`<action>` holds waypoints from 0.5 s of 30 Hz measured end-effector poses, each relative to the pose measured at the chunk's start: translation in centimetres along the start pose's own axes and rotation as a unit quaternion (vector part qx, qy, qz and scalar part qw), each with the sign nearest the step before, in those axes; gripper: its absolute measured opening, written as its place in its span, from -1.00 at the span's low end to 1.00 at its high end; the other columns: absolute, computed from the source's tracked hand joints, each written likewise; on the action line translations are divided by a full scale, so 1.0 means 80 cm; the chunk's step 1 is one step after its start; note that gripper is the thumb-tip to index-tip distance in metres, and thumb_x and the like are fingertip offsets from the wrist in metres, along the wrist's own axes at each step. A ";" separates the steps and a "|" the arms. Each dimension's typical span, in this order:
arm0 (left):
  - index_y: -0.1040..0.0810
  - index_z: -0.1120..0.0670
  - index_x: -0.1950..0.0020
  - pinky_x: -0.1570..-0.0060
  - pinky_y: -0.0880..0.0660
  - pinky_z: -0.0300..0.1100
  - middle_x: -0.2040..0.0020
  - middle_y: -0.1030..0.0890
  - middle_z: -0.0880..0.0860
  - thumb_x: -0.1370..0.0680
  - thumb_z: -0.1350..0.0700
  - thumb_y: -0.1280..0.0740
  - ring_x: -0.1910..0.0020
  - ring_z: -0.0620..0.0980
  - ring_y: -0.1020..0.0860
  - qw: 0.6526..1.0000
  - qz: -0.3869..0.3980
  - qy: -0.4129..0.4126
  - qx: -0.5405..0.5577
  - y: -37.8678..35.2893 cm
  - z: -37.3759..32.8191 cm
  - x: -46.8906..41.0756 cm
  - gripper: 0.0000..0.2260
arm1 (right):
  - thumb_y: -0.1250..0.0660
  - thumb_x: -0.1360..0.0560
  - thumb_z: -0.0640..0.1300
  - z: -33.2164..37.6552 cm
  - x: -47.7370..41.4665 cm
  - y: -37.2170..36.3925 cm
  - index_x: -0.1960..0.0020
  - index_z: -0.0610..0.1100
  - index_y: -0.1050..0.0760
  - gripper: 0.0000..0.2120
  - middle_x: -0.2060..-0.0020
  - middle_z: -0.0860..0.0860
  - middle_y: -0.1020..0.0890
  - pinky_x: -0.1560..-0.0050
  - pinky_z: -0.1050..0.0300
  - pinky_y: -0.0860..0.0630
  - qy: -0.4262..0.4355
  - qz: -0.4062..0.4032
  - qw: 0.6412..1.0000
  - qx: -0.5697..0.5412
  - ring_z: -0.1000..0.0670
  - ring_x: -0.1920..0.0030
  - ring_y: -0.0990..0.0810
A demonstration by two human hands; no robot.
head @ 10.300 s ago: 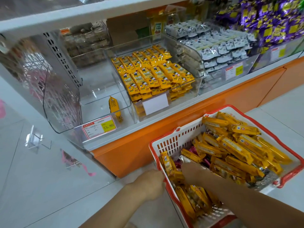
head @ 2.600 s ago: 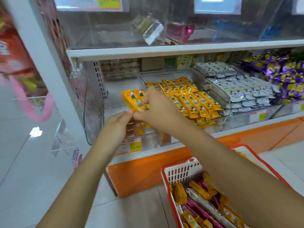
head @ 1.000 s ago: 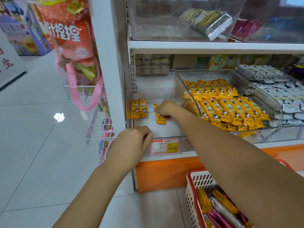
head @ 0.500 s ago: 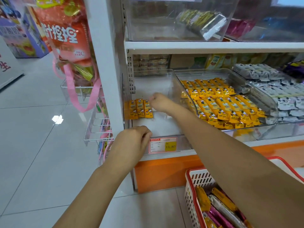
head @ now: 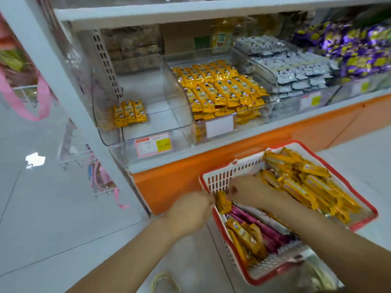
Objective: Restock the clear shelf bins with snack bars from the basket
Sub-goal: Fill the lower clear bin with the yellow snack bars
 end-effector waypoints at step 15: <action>-0.18 0.12 -0.52 -0.44 -0.21 -0.06 -0.55 -0.13 0.08 -0.58 0.30 -0.10 -0.51 0.03 -0.15 0.972 0.228 -0.021 -0.046 -0.112 -0.028 -0.004 -0.51 | -0.20 -0.57 0.09 -0.136 0.025 -0.238 -0.46 -0.34 -0.17 -0.35 -0.39 -0.30 -0.29 -0.36 -0.04 -0.31 -0.207 0.172 0.963 -0.006 -0.22 -0.38 -0.31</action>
Point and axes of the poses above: each hand's wrist, its own x-axis away from the middle knuckle, its own y-axis out of the back of the hand, z = x × y, the point moved 9 cm from there along -x, towards the middle knuckle
